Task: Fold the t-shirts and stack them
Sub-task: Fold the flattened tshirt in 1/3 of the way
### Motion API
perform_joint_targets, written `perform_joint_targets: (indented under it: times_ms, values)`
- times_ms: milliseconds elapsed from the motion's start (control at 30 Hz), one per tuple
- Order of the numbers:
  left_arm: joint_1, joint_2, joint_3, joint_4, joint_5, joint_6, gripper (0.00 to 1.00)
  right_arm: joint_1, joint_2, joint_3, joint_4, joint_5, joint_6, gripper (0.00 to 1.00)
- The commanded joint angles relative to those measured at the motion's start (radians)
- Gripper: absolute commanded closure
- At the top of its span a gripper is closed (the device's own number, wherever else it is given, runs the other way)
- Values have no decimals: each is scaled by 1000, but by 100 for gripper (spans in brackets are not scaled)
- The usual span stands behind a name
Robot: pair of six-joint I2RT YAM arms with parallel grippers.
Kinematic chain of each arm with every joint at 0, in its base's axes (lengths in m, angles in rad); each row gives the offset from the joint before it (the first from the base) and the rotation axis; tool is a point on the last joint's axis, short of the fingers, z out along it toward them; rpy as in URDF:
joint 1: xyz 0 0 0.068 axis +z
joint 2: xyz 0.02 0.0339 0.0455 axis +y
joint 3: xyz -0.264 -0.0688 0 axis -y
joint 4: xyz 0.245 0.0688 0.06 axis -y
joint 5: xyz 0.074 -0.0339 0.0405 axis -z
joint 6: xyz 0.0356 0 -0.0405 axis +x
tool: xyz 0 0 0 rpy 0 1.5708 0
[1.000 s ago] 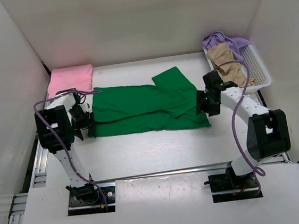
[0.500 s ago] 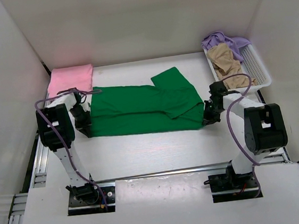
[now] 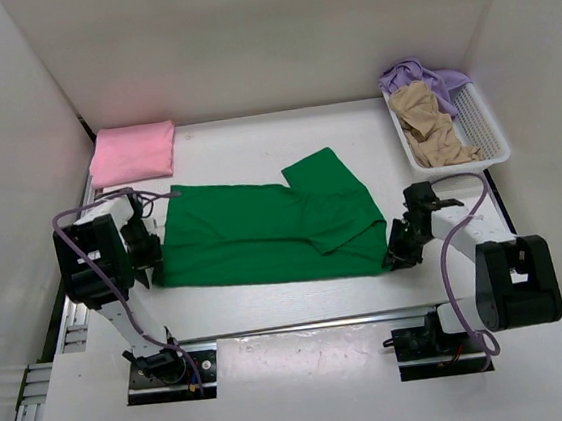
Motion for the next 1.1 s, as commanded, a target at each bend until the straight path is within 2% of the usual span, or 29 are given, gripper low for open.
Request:
perform_joint_targets:
  times_ms: [0, 67, 133, 267, 300, 367, 400, 467, 500, 533, 600, 633, 667, 733, 833, 933, 1067]
  values:
    - [6, -70, -57, 4, -102, 2, 49, -2, -12, -37, -37, -10, 16, 61]
    - [6, -88, -68, 15, -160, 2, 43, -2, -41, -46, -49, -41, 16, 50]
    - [15, -117, -45, 15, -213, 2, 40, -2, -69, -30, -78, -50, 16, 48]
    - [-6, -188, 82, 15, -374, 2, 37, -2, -156, 64, -184, 48, 7, 48]
    - [-23, -220, 116, 15, -430, 2, 37, -2, -166, 110, -184, 88, 7, 44]
    - [-118, -251, 216, 26, -440, 2, 37, -2, -166, 150, -172, 116, -12, 44]
    - [-220, -262, 248, 26, -422, 2, 37, -2, -137, 191, -158, 116, -12, 44]
    - [-349, -262, 332, 35, -390, 2, 37, -2, -78, 242, -131, 64, -36, 44]
    - [-423, -251, 348, 35, -376, 2, 37, -2, 2, 274, -117, 41, -49, 50]
    - [-586, -239, 362, 49, -376, 2, 37, -2, 44, 333, -117, 16, -49, 53]
    - [-754, -185, 362, 61, -347, 2, 37, -2, 157, 381, -74, -43, -58, 61]
    - [-896, -162, 377, 81, -328, 2, 37, -2, 191, 398, -59, -60, -58, 66]
    - [-950, -138, 414, 98, -299, 2, 37, -2, 222, 429, -48, -76, -58, 66]
    - [-1056, -43, 470, 138, -158, 2, 39, -2, 294, 450, -13, -108, -44, 66]
    - [-1123, 90, 590, 182, -16, 2, 40, -2, 351, 460, 32, -120, -44, 63]
    - [-1216, 187, 639, 257, -13, 2, 41, -2, 402, 480, 32, -122, -58, 63]
    - [-1268, 281, 681, 281, -66, 2, 41, -2, 416, 489, 32, -85, -76, 62]
